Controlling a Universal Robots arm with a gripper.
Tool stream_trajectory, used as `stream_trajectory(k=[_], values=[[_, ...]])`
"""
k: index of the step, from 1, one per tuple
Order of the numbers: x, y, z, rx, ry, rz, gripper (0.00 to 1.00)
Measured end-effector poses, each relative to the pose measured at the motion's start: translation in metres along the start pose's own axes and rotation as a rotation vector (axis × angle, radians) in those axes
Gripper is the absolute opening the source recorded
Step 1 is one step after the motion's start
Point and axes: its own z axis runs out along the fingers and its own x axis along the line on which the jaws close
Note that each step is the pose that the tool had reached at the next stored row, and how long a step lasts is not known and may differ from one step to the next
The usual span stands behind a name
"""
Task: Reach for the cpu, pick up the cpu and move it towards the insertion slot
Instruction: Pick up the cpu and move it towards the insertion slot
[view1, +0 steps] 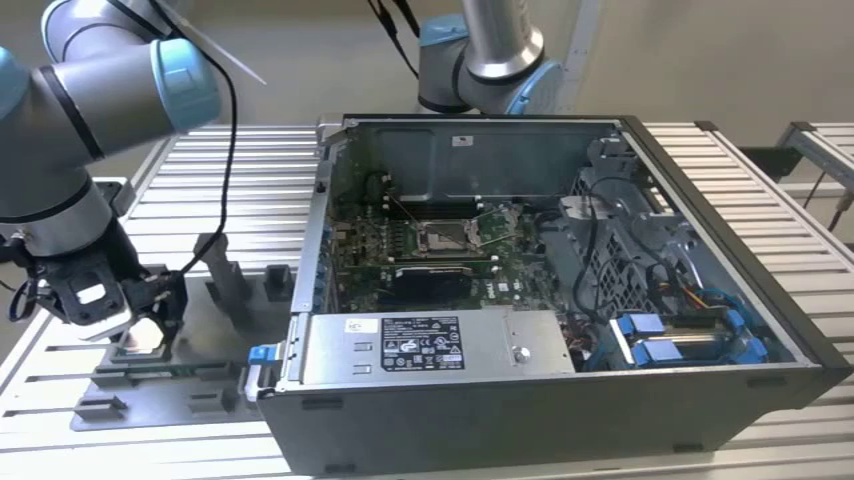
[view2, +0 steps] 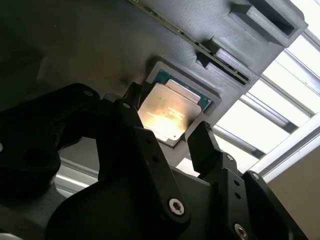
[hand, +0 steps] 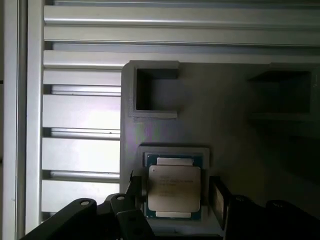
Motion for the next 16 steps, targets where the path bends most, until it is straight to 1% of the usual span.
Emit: stream_trajectory(k=[6,8,16], values=[[0.0003,0.0000,0.0016,0.0000,-0.0001,0.000,1.00],[0.0012,-0.0001,0.0026,0.0000,-0.0033,0.001,1.00],[0.0013,-0.0001,0.0028,0.0000,-0.0040,0.001,1.00]])
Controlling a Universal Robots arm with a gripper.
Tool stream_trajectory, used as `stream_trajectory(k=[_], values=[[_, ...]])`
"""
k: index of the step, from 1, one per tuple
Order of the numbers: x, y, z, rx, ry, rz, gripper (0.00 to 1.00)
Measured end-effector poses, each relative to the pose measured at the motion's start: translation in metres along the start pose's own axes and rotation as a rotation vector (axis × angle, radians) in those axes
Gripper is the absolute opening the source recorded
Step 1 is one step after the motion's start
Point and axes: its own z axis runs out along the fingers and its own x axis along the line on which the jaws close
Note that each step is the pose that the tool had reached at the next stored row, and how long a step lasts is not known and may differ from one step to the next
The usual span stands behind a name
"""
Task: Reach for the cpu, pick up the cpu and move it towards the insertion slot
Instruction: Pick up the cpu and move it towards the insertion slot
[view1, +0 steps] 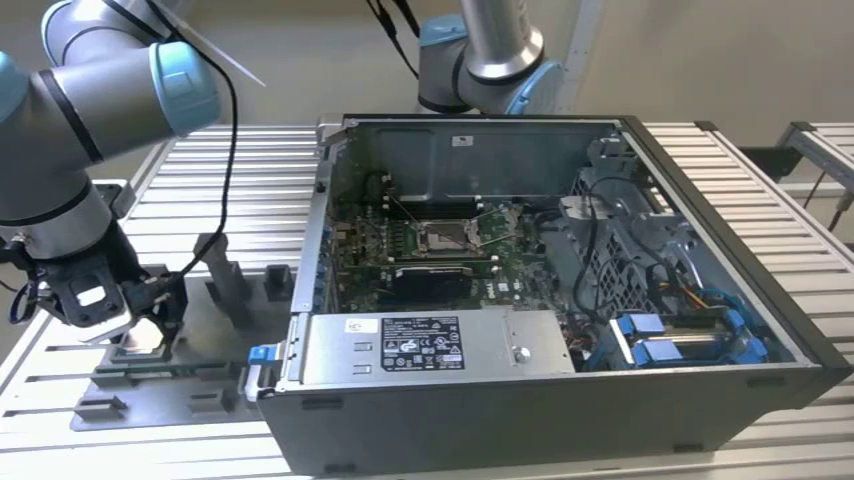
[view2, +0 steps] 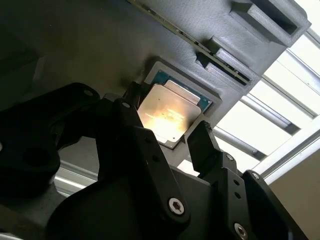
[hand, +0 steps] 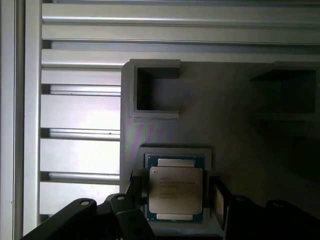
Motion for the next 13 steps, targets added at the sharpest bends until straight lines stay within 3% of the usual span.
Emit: stream_trajectory(k=[3,4,13], values=[[0.0000,0.0000,0.0000,0.0000,-0.0001,0.000,1.00],[0.0000,0.0000,0.0000,0.0000,-0.0001,0.000,0.00],[0.0000,0.0000,0.0000,0.0000,-0.0002,0.000,0.00]])
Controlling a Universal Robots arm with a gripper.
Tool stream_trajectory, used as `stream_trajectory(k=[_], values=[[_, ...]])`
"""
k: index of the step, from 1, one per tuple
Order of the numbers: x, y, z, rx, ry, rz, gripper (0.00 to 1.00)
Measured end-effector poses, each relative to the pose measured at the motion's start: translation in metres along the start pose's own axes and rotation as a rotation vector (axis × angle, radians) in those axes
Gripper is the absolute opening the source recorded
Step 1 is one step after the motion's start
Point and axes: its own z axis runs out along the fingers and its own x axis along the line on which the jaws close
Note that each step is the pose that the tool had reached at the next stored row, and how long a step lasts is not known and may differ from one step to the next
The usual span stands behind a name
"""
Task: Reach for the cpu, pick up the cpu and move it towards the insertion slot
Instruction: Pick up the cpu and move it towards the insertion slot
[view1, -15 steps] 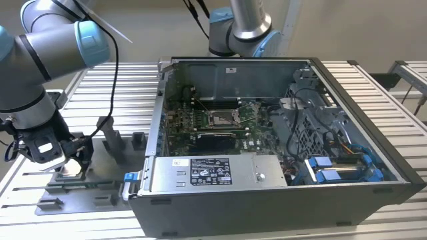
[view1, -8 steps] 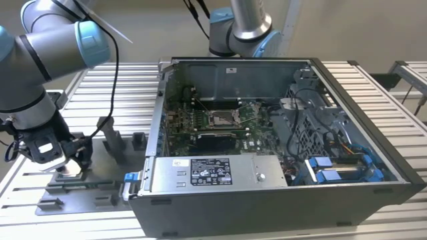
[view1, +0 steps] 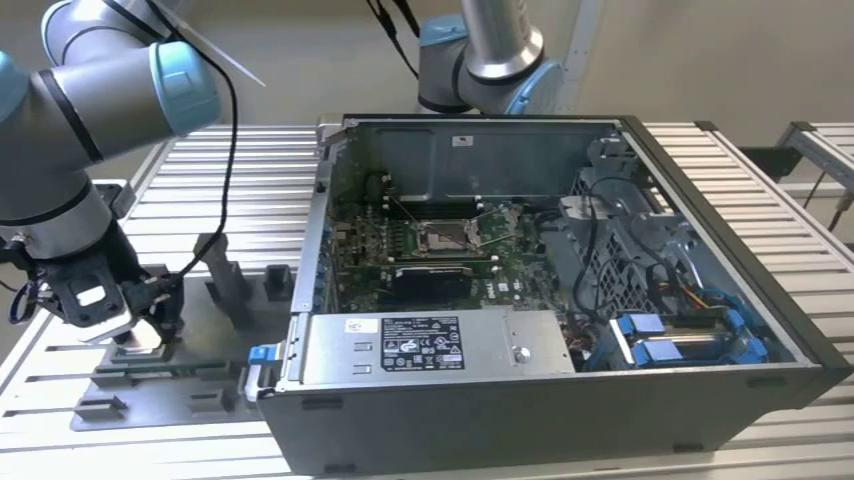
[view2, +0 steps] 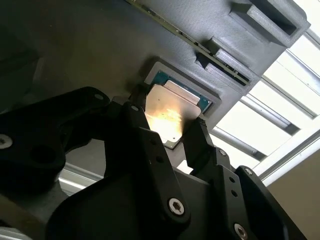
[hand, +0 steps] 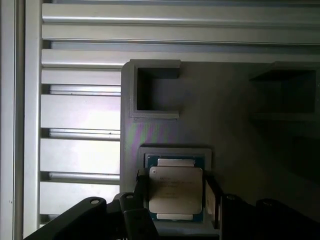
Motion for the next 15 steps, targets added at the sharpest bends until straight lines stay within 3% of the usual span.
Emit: stream_trajectory(k=[4,12,15], values=[[0.0001,0.0001,-0.0028,-0.0002,-0.0003,0.000,0.00],[0.0004,0.0010,-0.0245,0.0000,0.0000,0.000,0.00],[0.0004,0.0012,-0.0298,0.0000,-0.0001,0.000,0.00]])
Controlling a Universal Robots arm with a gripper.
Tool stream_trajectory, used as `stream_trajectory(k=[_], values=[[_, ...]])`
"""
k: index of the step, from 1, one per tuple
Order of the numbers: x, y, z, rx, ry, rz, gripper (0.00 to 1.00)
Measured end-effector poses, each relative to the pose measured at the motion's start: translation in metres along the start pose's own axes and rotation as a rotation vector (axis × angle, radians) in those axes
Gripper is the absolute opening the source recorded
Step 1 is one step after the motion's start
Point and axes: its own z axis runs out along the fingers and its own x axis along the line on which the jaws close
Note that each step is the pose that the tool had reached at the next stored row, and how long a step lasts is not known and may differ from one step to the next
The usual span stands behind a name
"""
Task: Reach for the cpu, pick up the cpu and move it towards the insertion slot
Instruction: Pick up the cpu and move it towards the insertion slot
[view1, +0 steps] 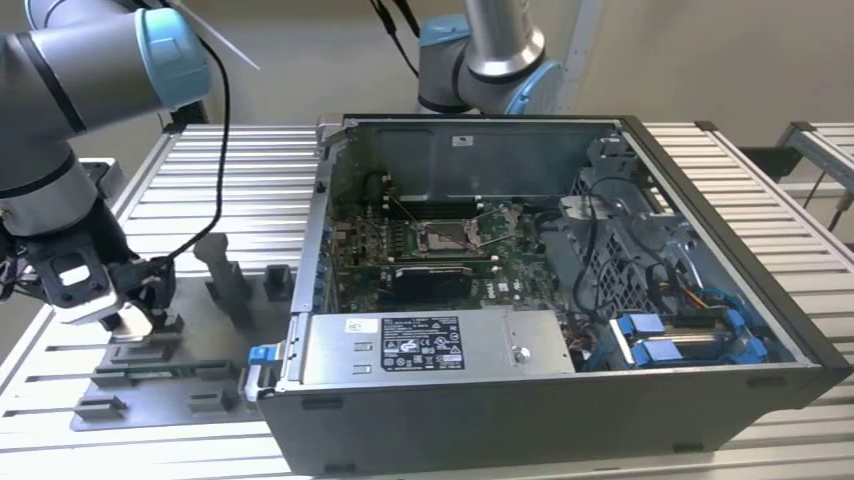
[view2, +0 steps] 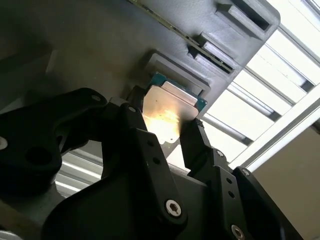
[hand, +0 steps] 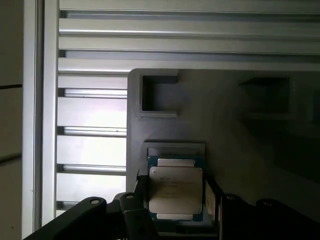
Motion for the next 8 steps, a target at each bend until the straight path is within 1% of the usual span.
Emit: stream_trajectory(k=[8], values=[[0.0002,0.0007,-0.0174,0.0000,0.0000,0.000,0.00]])
